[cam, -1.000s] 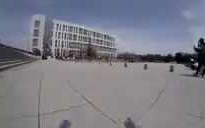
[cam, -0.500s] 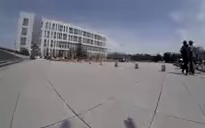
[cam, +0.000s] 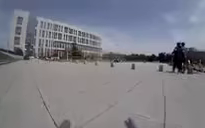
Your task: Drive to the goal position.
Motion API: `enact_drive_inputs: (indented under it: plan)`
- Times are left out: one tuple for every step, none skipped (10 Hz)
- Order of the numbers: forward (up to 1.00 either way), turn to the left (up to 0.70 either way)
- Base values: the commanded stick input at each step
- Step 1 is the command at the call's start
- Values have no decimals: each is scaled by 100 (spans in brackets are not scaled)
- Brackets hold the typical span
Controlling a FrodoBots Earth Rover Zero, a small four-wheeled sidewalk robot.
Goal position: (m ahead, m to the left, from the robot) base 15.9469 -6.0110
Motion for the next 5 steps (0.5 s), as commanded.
enact_drive_inputs:
  plan:
    - [70,-35]
    - [70,-35]
    - [70,-35]
    - [70,-35]
    - [70,-35]
